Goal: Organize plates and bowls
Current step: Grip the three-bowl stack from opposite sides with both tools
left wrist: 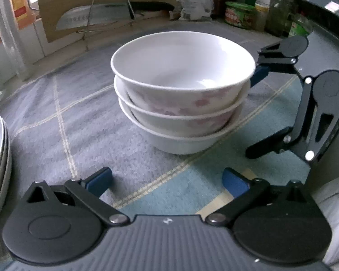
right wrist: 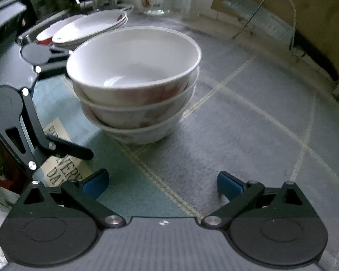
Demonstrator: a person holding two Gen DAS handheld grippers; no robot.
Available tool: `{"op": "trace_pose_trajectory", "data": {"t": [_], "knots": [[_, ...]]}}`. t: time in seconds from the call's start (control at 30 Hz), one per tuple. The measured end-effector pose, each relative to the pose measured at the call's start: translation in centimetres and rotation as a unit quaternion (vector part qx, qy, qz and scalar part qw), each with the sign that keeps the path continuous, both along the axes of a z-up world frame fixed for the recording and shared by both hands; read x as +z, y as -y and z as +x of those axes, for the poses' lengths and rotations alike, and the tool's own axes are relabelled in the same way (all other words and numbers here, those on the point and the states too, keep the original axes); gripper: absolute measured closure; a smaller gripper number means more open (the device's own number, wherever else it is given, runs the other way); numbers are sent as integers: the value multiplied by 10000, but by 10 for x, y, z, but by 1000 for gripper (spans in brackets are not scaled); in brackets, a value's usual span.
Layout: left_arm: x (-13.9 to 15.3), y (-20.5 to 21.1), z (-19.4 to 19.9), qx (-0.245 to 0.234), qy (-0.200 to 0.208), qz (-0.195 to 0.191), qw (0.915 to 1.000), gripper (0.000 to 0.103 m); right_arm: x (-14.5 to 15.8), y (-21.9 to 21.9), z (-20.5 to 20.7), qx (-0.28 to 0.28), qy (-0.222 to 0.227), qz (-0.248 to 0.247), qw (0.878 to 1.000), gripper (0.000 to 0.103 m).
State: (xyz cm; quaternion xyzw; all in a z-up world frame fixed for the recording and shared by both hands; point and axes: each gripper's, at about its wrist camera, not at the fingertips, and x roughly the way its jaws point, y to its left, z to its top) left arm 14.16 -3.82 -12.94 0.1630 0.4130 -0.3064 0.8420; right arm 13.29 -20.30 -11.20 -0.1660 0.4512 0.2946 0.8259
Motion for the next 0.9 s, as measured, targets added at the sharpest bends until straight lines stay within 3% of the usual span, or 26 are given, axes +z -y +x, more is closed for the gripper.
{"op": "trace_pose_trajectory", "data": {"t": [0.2,0.47,0.7,0.9], "knots": [[-4,-7,-8,9,217,-192,9996,0,-5,9,-11,503,390,204,9978,0],[0,-2,-5,34,106,-76,9999,0,-10,24,-17,861,692,532,9925,0],[-3,-7,3,-552,215,-169,9981,0,-5,16,-4,1007,568,435,9923,0],[-5,-12,12,-1279,268,-236,9911,0,-1,2,5,1013,439,303,9934,0]]}}
